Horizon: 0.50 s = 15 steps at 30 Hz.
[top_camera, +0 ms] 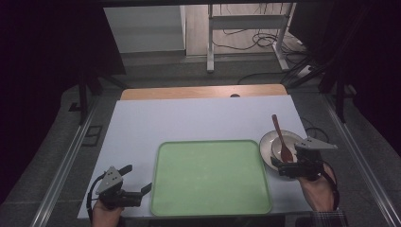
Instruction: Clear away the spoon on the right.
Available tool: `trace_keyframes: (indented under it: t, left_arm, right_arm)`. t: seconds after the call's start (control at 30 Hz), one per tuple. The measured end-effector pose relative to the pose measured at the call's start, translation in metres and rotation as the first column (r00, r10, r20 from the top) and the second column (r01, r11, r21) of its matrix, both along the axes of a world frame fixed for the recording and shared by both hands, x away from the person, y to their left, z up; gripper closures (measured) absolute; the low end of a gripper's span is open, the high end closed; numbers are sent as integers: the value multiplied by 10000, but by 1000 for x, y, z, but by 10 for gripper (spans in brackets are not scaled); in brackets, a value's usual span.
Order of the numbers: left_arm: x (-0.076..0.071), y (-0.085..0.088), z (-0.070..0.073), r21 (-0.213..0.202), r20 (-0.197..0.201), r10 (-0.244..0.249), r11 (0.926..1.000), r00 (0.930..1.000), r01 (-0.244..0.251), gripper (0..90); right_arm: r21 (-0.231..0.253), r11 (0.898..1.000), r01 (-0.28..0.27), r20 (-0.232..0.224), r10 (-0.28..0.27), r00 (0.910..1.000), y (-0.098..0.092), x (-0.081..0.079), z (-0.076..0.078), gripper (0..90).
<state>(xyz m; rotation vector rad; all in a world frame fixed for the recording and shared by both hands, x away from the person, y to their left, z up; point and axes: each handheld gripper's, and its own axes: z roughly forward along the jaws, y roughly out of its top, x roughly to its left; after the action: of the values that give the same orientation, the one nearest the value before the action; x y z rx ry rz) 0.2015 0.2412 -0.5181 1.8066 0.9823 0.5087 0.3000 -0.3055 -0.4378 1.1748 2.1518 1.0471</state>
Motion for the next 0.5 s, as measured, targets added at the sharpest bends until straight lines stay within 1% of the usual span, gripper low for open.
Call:
trace_keyframes:
  t: [0.37, 0.43, 0.5]
  left_arm:
    - [0, 0, 0, 31, -6, -15, 10000, 10000, 15, 7]
    - [0, 0, 0, 6, -20, -8, 10000, 10000, 8, 7]
    - [0, 0, 0, -4, -15, -12, 10000, 10000, 12, 7]
  right_arm:
    - [-163, 9999, 9, -137, -11, 9999, 2, 16, 4, 0]
    - [-227, 9997, 29, -40, -29, 10000, 2, 19, 5, 0]
    - [-206, 9998, 50, -67, -51, 10000, 3, 23, 6, 0]
